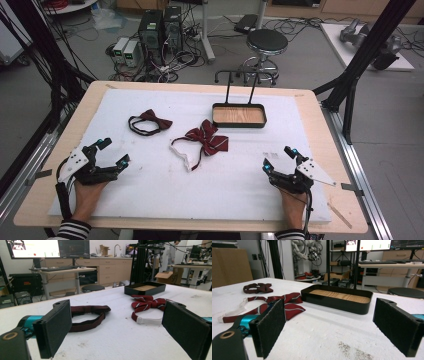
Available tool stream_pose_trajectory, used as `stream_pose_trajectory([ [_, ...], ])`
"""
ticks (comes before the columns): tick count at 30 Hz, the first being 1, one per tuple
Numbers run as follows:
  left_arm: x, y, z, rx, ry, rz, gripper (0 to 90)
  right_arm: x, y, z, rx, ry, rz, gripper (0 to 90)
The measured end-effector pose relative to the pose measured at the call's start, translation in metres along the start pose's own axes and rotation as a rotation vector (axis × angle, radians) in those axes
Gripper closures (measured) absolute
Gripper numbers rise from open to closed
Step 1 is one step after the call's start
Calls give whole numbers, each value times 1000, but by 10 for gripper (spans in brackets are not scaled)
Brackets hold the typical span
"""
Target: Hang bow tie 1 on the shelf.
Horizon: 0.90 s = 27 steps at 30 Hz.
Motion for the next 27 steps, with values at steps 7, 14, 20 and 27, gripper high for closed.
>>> stream_pose_trajectory([
  [7,0,0,0,-5,-4,2,96,0,0,0,10,2,-1,104],
  [14,0,0,0,-5,-3,1,96,0,0,0,-1,-4,-7,104],
  [20,0,0,0,0,-2,1,96,-1,0,0,7,-9,-9,104],
  [27,0,0,0,0,-2,1,96,-2,1,0,-5,-20,-9,104],
])
Point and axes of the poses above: each handheld gripper's, and its own axes: x roughly backward along the jaws, z roughly out of its top, y roughly to its right, the point moved 6 cm from there along -x, roughly forward along the jaws, and after that the axes turned 9 degrees about x, right-handed, at the moved point
